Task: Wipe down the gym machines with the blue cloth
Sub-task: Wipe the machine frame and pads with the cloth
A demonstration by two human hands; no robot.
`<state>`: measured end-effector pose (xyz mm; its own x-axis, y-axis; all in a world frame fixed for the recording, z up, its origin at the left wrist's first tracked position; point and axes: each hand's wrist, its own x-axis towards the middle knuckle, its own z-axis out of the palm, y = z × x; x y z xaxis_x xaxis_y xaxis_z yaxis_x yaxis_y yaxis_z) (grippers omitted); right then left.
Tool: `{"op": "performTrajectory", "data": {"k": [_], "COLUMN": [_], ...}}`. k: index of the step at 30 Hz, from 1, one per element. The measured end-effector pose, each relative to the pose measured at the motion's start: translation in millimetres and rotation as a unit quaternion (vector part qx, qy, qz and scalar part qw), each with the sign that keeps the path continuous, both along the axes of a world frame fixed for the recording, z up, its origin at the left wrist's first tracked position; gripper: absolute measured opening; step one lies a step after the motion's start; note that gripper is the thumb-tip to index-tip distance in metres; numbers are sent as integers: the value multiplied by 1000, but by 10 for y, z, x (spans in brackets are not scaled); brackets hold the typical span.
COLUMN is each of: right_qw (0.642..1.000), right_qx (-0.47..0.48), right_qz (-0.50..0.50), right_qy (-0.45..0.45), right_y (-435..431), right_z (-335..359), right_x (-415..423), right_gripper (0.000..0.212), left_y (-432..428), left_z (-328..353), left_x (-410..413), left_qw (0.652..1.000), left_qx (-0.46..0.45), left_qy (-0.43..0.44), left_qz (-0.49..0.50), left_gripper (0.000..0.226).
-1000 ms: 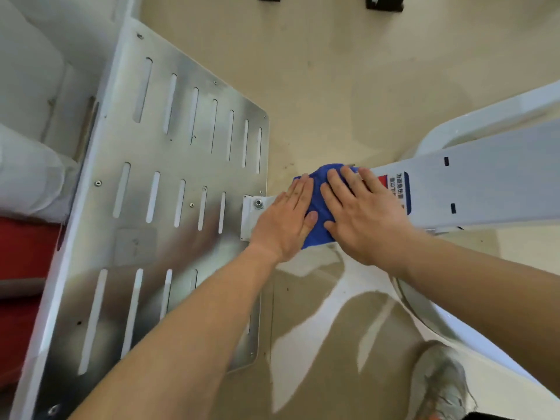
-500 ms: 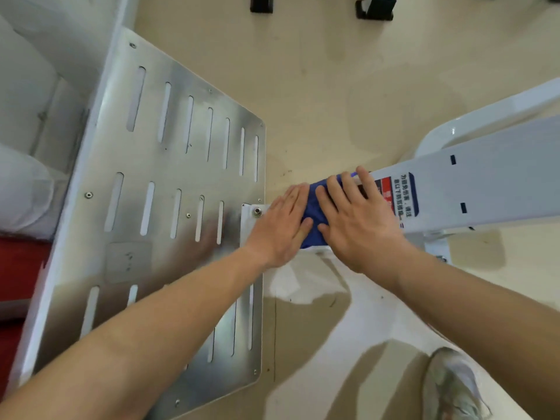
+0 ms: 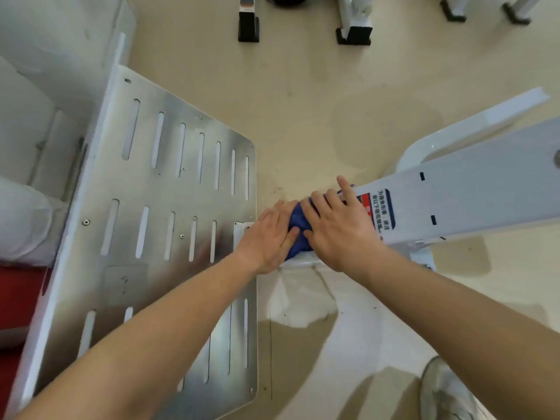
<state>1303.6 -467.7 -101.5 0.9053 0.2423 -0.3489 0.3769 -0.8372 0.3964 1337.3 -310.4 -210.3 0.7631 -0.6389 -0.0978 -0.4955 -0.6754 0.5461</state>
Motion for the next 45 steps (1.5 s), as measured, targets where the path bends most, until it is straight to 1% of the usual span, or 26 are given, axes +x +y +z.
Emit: {"op": "performTrajectory", "data": {"k": [2,5,8,11,14,16,18,22,24,27,29,31,33,36,39,42,45], "right_qw": [1000,998,994,985,972,960,954,953,943,910,891,877,872,877,871,832,795], "right_qx": [-3,-17,-26,-36,-31,-17,1,7,6,-2,5,26,47,67,68,81,107], "right_qz": [-6,-22,-52,-99,-142,-161,-169,-164,-185,-244,-284,-308,-317,-313,-326,-382,-428], "right_qy": [-27,-53,-92,-133,-187,-228,-249,-253,-277,-335,-354,-367,-369,-358,-362,-394,-416], "right_y": [-222,-559,-916,-1224,-1399,-1405,-1343,-1243,-1294,-1476,-1579,-1578,-1493,-1366,-1394,-1489,-1499], "right_z": [276,736,1183,1509,1677,1658,1545,1362,1449,1674,1779,1777,1696,1563,1613,1744,1828], "right_x": [-111,-261,-354,-481,-679,-823,-968,-1123,-1086,-1020,-1019,-1036,-1054,-1097,-1082,-996,-904], "right_gripper": [62,65,68,76,68,65,64,62,62,61,63,65,66,64,64,66,70], "left_y": [-222,-618,-1035,-1446,-1727,-1764,-1688,-1536,-1648,-2015,-2229,-2291,-2200,-2016,-2108,-2389,-2644], "left_z": [217,596,1008,1418,1731,1760,1696,1634,1789,2192,2403,2456,2374,2216,2321,2596,2836], "left_x": [-46,-74,-13,29,-7,-53,-116,-235,-190,-12,92,106,39,-85,-53,91,255], "left_qw": [1000,998,994,983,977,972,967,976,974,964,954,948,951,958,958,943,920], "left_qx": [-16,-39,-78,-139,-152,-131,-98,-40,-45,-80,-79,-76,-74,-70,-78,-82,-57], "left_qy": [12,-3,-25,-52,-83,-135,-176,-160,-159,-165,-190,-212,-204,-186,-184,-223,-283], "left_qz": [-14,-46,-76,-112,-121,-140,-154,-141,-153,-192,-216,-225,-221,-205,-207,-234,-266], "left_gripper": [61,68,65,59,60,61,62,64,63,63,61,59,59,59,58,58,58]}}
